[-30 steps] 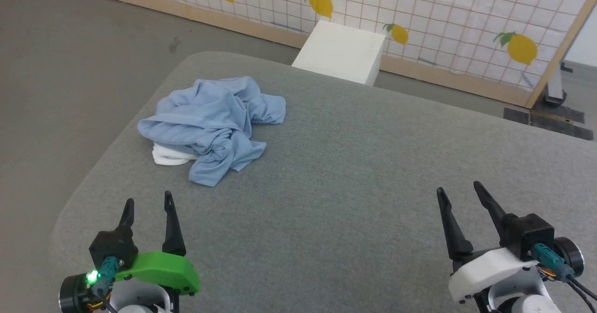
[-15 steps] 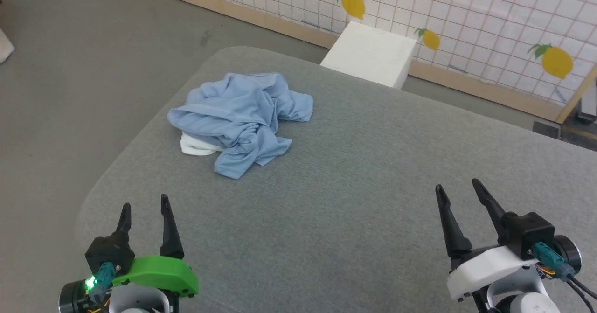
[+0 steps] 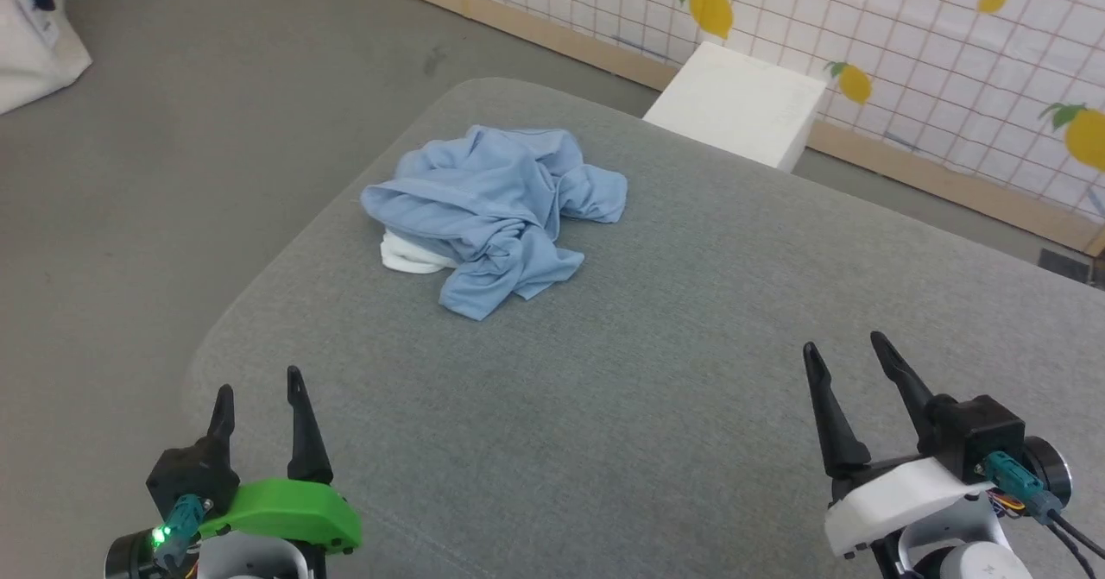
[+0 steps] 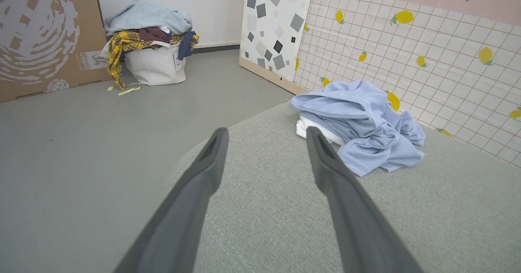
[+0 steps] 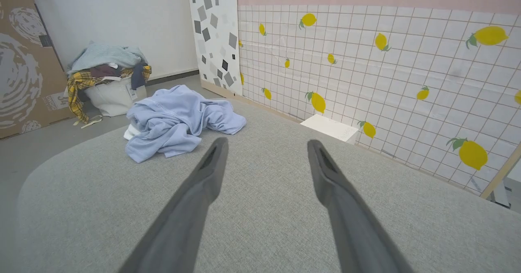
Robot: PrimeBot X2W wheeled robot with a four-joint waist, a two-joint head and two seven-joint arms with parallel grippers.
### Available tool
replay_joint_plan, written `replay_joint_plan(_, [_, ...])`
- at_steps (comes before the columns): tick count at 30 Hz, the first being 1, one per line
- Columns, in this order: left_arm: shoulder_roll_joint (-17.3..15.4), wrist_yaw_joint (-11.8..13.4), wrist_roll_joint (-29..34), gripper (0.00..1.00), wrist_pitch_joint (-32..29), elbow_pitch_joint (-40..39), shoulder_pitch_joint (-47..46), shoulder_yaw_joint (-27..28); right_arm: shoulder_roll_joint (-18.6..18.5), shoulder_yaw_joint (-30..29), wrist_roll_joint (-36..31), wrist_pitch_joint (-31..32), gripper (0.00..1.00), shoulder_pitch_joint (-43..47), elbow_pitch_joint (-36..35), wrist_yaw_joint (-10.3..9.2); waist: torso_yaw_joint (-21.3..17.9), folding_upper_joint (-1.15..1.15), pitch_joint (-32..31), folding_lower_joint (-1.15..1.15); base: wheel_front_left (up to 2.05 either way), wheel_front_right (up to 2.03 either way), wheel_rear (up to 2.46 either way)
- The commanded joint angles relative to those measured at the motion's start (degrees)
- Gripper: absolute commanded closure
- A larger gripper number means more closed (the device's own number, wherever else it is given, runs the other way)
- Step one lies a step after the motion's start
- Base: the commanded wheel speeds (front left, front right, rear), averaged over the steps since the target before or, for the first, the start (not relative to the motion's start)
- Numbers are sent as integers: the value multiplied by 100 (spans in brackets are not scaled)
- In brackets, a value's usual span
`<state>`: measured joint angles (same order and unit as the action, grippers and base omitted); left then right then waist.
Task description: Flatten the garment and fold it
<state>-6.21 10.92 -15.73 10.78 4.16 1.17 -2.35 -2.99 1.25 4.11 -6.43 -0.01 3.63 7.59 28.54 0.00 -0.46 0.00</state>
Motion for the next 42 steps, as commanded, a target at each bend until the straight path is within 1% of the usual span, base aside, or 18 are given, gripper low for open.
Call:
replay_joint_plan(1, [-59, 62, -54, 0, 69, 27, 102, -2, 9, 14, 53, -62, 0, -100, 33, -8, 78, 0, -7, 0, 0, 0, 0])
replay_joint_plan(20, [-173, 305, -385, 0, 271, 88, 124, -82, 11, 80, 134, -179, 0, -155, 90, -10, 609, 0, 21, 0, 0, 0, 0])
replay_joint_plan(22, [-180, 294, -476, 0, 275, 80, 43, -75, 12, 89, 124, -178, 0, -178, 79, -10, 636, 0, 74, 0, 0, 0, 0])
replay_joint_plan(23, [-200, 249, -554, 0, 254, 83, -42, -67, 12, 109, 109, -166, 0, -206, 60, -10, 629, 0, 137, 0, 0, 0, 0])
replay_joint_plan(24, [-222, 204, -610, 0, 233, 90, -141, -51, 12, 133, 85, -146, 0, -239, 31, -10, 598, 0, 210, 0, 0, 0, 0])
replay_joint_plan(27, [-327, -37, -754, 0, 37, 265, -728, -90, 12, 139, -47, -60, 0, -362, -68, -10, 465, 0, 495, 0, 0, 0, 0])
replay_joint_plan(30, [-408, -227, -839, 0, -250, 449, -1517, -180, 12, 128, -192, 61, 0, -524, -250, -10, 271, 0, 944, 0, 0, 0, 0])
replay_joint_plan(33, [-484, -377, -1046, 0, -560, 644, -2307, -125, 12, 247, -366, 197, 0, -772, -464, -10, -38, 0, 1527, 0, 0, 0, 0])
replay_joint_plan(38, [-739, -683, -1407, 0, -1324, 1128, -3742, -66, -36, 342, -582, 321, 0, -1256, -684, -10, -588, 0, 2523, 0, 0, 0, 0])
replay_joint_plan(42, [-980, -873, -1696, 0, -2012, 1506, -4557, -8, -114, 393, -609, 328, 0, -1513, -755, -10, -993, 0, 3132, 0, 0, 0, 0])
